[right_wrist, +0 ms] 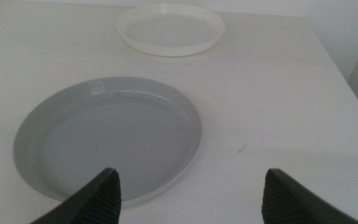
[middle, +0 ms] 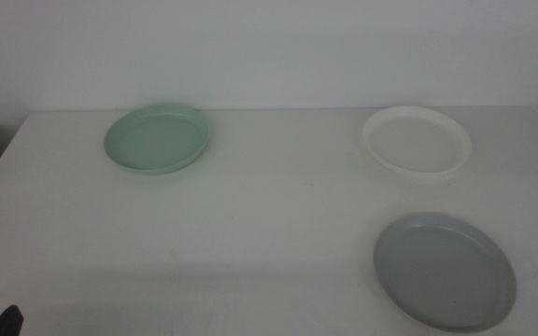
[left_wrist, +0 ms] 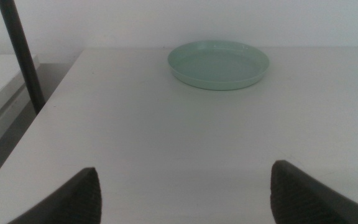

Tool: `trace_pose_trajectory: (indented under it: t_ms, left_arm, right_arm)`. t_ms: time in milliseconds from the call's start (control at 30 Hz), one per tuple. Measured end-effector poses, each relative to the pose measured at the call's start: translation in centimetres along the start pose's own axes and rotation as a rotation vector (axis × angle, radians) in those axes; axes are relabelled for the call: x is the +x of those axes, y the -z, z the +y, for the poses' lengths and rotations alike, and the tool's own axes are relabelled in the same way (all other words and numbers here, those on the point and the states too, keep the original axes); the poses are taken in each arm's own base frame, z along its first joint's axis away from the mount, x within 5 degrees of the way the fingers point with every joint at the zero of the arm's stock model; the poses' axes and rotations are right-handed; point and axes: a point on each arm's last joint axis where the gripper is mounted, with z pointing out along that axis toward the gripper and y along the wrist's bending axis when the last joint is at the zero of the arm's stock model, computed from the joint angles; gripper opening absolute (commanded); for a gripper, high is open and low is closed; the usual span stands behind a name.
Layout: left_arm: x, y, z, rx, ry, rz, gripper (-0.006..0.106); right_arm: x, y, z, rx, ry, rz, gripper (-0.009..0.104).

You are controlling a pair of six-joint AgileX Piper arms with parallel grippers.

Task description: Stack the three bowls on top of each other.

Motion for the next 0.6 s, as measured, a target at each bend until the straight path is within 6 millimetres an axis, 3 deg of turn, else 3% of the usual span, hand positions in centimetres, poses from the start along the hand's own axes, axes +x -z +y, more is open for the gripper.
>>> trace_pose_trajectory:
  t_ms: [267, 433, 600]
  left_arm:
    - [0.0, 0.0, 0.0, 0.0, 0.0, 0.0, 0.104]
    - [0.0, 0.0, 0.0, 0.0, 0.0, 0.0, 0.104]
    - [0.0, 0.0, 0.0, 0.0, 0.0, 0.0, 0.104]
  right_arm:
    - [-0.2, 0.2, 0.1, -0.012, -0.015, 0.02, 0.057]
    - [-3.6, 1.7, 0.2, -0.021, -0.012, -0.024, 0.057]
    - [-7.3, 2.4, 0.3, -0.027, 0.0, 0.038, 0.057]
